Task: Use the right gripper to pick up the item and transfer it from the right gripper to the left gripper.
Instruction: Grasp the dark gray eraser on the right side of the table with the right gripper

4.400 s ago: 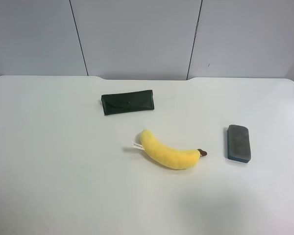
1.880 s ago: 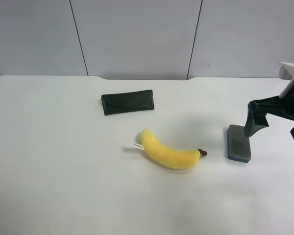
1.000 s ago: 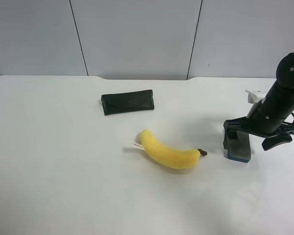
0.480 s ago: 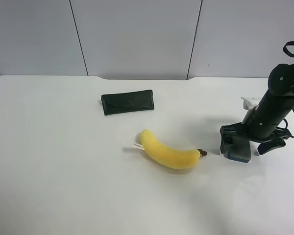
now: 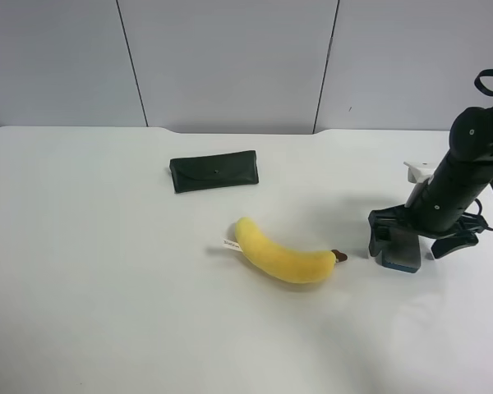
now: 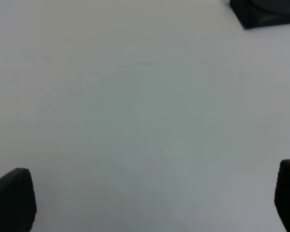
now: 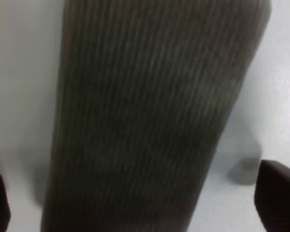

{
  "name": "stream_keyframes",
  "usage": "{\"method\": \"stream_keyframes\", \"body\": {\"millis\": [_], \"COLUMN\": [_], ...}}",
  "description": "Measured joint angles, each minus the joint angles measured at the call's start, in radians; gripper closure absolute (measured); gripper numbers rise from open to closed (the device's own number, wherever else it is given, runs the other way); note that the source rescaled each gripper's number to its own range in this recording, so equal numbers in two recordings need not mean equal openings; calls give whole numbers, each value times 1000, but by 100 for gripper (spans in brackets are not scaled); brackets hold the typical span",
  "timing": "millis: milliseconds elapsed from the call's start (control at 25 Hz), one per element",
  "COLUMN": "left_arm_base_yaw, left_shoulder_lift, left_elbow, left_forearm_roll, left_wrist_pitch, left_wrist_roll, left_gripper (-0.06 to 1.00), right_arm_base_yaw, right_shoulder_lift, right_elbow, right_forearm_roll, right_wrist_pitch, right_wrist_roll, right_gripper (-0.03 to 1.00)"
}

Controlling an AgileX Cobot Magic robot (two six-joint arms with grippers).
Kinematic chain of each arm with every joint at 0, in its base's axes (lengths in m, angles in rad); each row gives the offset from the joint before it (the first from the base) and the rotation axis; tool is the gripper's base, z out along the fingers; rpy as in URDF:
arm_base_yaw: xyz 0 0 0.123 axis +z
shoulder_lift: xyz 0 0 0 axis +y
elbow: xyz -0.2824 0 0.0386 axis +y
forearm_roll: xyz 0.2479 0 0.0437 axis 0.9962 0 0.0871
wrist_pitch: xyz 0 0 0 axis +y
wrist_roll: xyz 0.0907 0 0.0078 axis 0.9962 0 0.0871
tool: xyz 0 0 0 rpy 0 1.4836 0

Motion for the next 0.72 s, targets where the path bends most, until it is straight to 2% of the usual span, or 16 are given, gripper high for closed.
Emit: {"method": "stream_keyframes", "body": {"millis": [240, 320, 480, 520, 560, 600, 720], "left_arm_base_yaw": [0, 0, 0, 0, 0, 0, 0], "left_shoulder_lift": [0, 0, 0, 0, 0, 0, 0], "left_elbow": [0, 0, 0, 0, 0, 0, 0], "left_forearm_roll": [0, 0, 0, 0, 0, 0, 0], "left_wrist_pitch": [0, 0, 0, 0, 0, 0, 0], "left_wrist_roll": [0, 0, 0, 0, 0, 0, 0], "left_gripper": [-6, -6, -6, -6, -6, -6, -6], "right_arm_base_yaw": [0, 0, 0, 0, 0, 0, 0], "right_shoulder_lift": [0, 0, 0, 0, 0, 0, 0], "right_elbow": [0, 0, 0, 0, 0, 0, 0], "right_forearm_roll": [0, 0, 0, 0, 0, 0, 0], "right_wrist_pitch": [5, 5, 7, 7, 7, 7, 7], "right_wrist_roll": [0, 0, 0, 0, 0, 0, 0], "right_gripper": [-1, 14, 63, 79, 89, 96, 96]}}
